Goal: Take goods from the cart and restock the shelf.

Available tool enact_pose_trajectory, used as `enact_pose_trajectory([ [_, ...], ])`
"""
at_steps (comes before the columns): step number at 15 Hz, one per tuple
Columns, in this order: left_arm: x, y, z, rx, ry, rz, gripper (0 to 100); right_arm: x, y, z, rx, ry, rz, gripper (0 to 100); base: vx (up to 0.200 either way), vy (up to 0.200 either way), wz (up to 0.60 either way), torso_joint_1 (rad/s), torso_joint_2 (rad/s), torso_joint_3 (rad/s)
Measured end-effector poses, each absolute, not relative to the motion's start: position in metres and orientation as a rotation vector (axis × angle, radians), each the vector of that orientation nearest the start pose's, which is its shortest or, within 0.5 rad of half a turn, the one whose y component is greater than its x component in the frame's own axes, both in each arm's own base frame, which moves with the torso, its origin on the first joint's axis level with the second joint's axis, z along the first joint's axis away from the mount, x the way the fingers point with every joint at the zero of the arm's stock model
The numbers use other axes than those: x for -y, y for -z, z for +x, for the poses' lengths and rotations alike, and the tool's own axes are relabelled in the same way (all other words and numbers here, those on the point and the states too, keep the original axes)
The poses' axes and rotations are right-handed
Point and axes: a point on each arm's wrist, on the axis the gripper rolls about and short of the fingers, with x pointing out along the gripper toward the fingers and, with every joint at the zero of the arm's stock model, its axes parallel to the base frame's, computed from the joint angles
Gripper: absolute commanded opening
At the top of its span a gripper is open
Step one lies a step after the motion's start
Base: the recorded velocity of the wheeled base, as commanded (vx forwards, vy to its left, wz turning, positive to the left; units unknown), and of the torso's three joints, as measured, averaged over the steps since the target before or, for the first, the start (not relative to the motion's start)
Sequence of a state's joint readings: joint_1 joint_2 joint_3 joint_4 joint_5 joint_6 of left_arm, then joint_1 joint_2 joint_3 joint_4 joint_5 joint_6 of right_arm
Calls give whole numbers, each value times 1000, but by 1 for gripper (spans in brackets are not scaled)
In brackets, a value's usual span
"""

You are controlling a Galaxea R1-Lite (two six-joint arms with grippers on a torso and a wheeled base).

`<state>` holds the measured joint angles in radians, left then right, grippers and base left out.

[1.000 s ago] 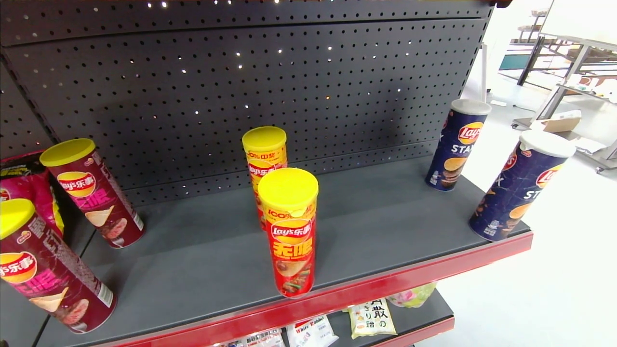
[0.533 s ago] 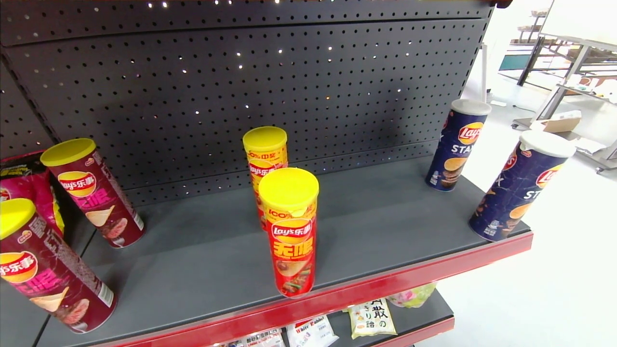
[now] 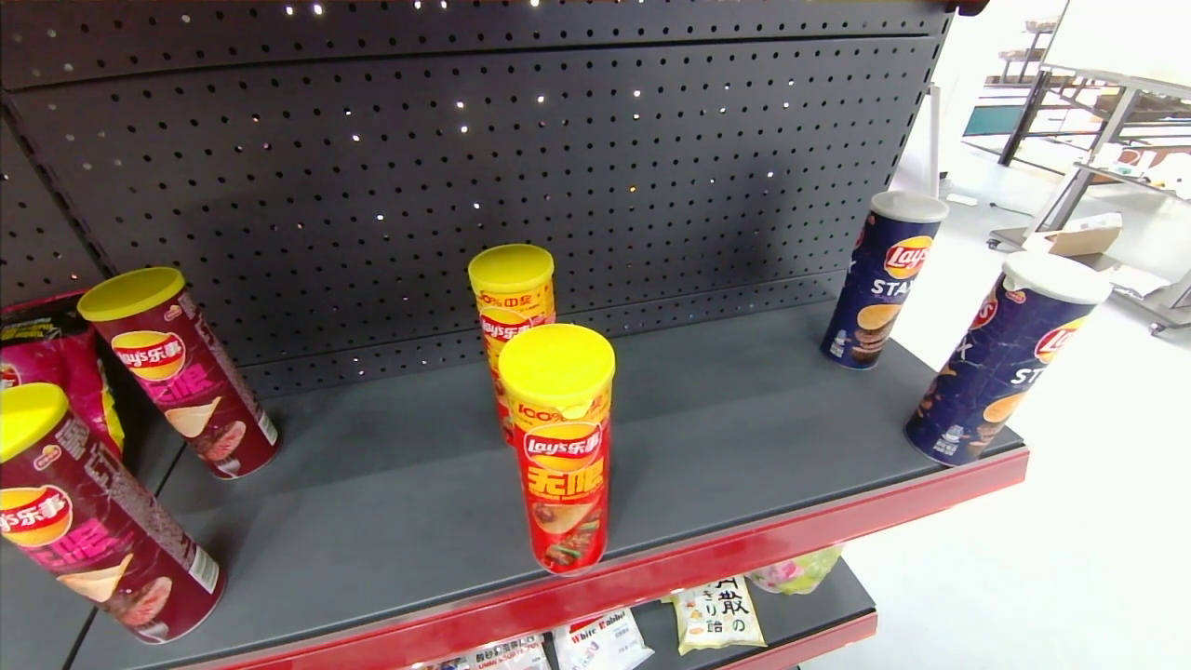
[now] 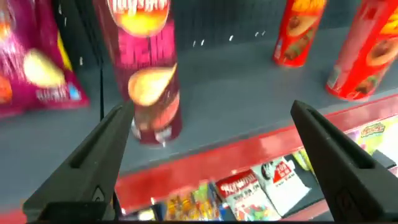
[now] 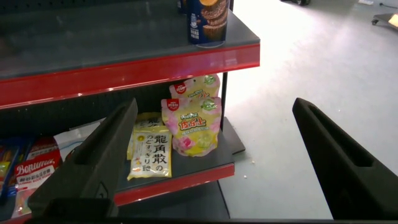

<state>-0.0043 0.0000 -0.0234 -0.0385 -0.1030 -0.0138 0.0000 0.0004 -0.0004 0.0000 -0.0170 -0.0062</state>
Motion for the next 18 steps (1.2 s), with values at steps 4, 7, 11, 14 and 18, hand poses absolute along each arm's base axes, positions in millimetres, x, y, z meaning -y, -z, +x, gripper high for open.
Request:
enact_pose_trajectory([
  [4,1,-81,-23,37,63,-56,100,0,-76,-23,0,17,-7,100,0,0,0,0,0,0],
  [7,0,-80,-23,37,0,-51,100,0,-76,-23,0,17,-7,100,0,0,0,0,0,0],
  [11,0,-76,-23,3,-18,-2,100,0,-76,-23,0,17,-7,100,0,0,0,0,0,0],
  [14,0,-76,-23,2,-9,2,100,0,-75,-23,-1,17,-9,100,0,0,0,0,0,0],
  [18,0,-75,-23,1,-9,2,100,0,-76,-23,0,16,-10,100,0,0,300,1,2,1],
])
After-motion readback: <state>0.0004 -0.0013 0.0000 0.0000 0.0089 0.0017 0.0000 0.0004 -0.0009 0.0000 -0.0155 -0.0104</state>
